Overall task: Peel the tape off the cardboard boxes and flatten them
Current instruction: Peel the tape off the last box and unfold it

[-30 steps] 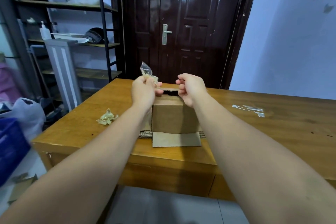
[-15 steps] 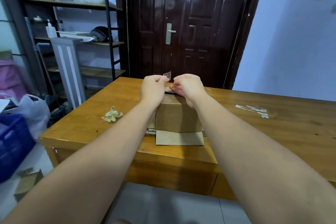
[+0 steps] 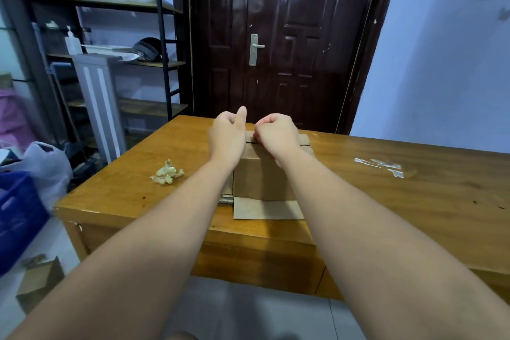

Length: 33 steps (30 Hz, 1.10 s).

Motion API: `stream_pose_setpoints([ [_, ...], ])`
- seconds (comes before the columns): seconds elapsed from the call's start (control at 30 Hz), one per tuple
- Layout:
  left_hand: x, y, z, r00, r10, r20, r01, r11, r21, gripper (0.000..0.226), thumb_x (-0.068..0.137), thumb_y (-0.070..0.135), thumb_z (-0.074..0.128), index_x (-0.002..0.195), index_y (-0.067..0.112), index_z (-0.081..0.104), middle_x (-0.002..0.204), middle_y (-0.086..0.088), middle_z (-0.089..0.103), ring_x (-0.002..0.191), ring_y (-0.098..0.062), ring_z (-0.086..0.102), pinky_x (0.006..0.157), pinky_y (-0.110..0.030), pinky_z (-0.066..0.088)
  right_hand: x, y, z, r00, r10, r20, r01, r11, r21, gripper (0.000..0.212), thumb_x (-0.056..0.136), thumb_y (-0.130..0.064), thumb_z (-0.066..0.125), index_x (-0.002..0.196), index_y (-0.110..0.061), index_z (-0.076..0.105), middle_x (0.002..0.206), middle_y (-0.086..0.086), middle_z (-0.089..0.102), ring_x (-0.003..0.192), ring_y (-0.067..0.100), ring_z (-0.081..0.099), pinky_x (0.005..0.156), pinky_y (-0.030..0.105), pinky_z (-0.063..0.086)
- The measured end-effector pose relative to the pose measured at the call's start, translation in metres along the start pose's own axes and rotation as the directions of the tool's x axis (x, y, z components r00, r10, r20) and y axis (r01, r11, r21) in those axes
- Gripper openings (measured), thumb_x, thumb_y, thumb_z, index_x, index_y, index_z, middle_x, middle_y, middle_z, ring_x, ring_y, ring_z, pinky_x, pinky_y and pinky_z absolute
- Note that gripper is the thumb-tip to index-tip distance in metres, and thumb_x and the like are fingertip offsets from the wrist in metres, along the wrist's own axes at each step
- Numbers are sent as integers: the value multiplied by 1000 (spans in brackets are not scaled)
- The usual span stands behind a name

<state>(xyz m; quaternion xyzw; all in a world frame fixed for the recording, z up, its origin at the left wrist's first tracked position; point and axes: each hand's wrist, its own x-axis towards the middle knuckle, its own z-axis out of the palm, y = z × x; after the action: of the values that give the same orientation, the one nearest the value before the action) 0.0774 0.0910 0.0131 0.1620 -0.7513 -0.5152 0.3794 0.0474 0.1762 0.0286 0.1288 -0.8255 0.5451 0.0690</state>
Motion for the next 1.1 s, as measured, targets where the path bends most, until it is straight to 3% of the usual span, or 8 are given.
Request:
stream_pose_setpoints([
  [0.1,-2,-8,0,995,76,-66,-72,995,67,32,104,24,32,108,11,60,87,-4,63,85,-16,54,71,-23,33,-1,0,-1,1000,20,17,-21,999,46,20,79,-14,52,65,-21,64,69,-3,69,86,21,68,81,36,56],
  [0.23,-1,-13,-2,997,2,-74,-1,1000,11,43,102,7,30,144,14,36,108,-1,59,102,-9,48,89,-22,38,0,0,0,1000,19,11,-20,998,54,21,78,-13,51,63,-21,63,68,-3,69,85,22,68,83,38,56],
  [0.4,2,-27,-3,998,62,-8,-62,990,-127,23,101,18,38,111,18,59,83,-1,58,83,-20,55,71,-20,41,0,2,2,1000,1,10,-1,1000,0,19,79,-14,50,71,-19,67,82,1,72,87,24,64,78,34,54],
  [0.53,1,-25,0,998,-39,-42,28,975,-222,51,101,47,27,72,18,57,56,2,47,61,-19,49,65,-34,41,2,1,2,1000,15,6,-15,1000,-15,18,79,-15,50,73,-19,67,84,2,73,88,23,64,76,32,51],
  [0.67,-2,-20,0,995,-63,-74,59,997,-53,21,102,14,31,106,19,51,89,-1,53,77,-21,51,70,-34,42,0,1,3,1000,11,4,-11,1000,-21,19,78,-14,49,74,-18,68,84,1,72,88,24,63,73,31,51],
  [0.8,0,-22,-7,980,-199,11,199,980,5,60,88,-16,33,129,27,43,122,1,26,74,-8,42,75,-30,44,-1,1,1,1000,13,-14,-13,1000,-24,21,79,-12,49,78,-17,69,86,1,72,88,22,62,69,28,47],
  [1.0,10,-51,-37,970,-227,-83,218,970,-109,31,101,5,36,126,20,46,122,-1,52,80,-10,56,68,-23,49,-2,1,3,1000,6,-21,-7,999,-41,21,83,-13,48,83,-16,69,86,-1,71,86,19,61,64,26,44],
  [1.1,8,-54,-44,971,-207,-121,178,961,-212,35,105,20,29,139,20,30,89,-8,67,67,-18,65,58,-24,54,0,0,5,998,31,-56,-34,998,-55,23,81,-12,48,85,-16,71,86,-1,71,88,21,62,69,28,47],
])
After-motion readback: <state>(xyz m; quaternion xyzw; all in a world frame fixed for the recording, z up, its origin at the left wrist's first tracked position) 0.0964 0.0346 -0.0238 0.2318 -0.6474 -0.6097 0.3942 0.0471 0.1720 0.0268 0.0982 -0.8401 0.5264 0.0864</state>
